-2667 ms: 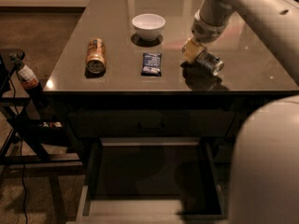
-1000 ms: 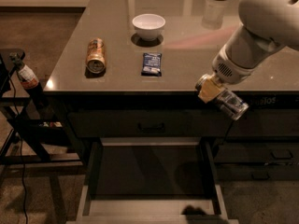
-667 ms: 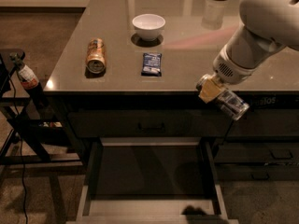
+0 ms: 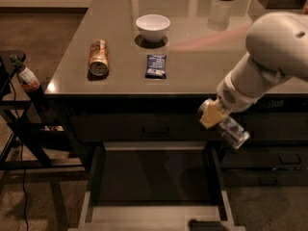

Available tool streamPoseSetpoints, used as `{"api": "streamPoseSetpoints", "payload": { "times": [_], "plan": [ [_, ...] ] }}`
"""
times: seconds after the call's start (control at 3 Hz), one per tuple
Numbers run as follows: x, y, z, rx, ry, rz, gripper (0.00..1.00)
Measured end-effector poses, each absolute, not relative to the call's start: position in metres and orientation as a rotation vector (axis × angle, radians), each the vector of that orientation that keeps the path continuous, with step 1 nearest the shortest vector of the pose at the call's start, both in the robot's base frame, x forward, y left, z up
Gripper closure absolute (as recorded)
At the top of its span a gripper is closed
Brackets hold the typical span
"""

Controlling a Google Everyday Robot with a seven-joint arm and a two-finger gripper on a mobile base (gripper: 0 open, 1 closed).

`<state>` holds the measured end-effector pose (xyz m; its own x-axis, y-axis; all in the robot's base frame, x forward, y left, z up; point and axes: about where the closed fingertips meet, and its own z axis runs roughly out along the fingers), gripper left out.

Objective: Place redbull can into middle drawer

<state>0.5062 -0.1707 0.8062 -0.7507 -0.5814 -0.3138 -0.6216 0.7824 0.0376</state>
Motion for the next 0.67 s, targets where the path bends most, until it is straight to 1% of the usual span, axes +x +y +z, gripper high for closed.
{"api": "streamPoseSetpoints", "payload": {
  "times": [0.67],
  "plan": [
    [0.453, -0.131, 0.713, -0.94, 2.875, 0.433, 1.0]
  ]
}}
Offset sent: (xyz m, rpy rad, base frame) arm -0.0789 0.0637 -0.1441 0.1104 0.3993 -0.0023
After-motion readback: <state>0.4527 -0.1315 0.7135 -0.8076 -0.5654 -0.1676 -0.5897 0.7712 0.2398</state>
